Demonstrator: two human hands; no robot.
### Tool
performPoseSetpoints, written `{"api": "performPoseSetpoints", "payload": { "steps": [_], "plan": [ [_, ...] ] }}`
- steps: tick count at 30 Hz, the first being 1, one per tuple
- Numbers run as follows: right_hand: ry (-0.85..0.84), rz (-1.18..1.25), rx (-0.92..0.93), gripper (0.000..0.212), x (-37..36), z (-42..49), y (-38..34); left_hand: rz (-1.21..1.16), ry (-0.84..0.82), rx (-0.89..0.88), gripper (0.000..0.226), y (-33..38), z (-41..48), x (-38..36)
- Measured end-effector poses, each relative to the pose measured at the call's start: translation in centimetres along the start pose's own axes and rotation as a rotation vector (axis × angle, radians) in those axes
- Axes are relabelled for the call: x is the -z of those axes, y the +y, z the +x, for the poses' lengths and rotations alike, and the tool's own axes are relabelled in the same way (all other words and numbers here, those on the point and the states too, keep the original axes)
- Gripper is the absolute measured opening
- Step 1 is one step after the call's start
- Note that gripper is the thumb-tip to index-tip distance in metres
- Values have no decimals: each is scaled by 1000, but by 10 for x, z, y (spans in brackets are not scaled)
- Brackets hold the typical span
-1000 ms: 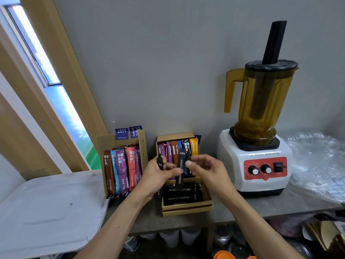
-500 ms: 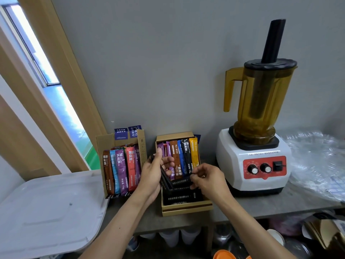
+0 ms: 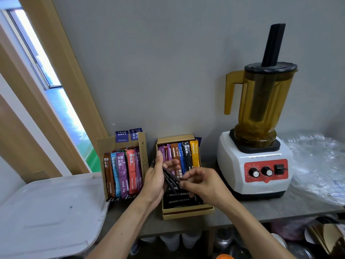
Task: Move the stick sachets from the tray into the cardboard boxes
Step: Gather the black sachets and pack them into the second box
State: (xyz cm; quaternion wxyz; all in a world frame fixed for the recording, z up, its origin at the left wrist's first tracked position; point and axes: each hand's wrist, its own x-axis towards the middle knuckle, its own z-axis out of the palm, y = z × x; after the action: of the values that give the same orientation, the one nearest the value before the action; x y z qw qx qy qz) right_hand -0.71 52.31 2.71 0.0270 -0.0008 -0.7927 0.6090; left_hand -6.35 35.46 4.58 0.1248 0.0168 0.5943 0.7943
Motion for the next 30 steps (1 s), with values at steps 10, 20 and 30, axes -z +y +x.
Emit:
{"api": "performPoseSetpoints", "payload": {
  "steps": [10, 20, 30],
  "plan": [
    [96, 134, -46, 9, 10, -4, 3, 39, -24, -55, 16, -1, 3, 17],
    [125, 286, -47, 12, 17, -6, 16, 28, -11, -101, 22, 1, 0, 17],
    [176, 355, -5, 38, 22, -3, 30, 173, 14, -157, 35, -4, 1, 21]
  ]
}}
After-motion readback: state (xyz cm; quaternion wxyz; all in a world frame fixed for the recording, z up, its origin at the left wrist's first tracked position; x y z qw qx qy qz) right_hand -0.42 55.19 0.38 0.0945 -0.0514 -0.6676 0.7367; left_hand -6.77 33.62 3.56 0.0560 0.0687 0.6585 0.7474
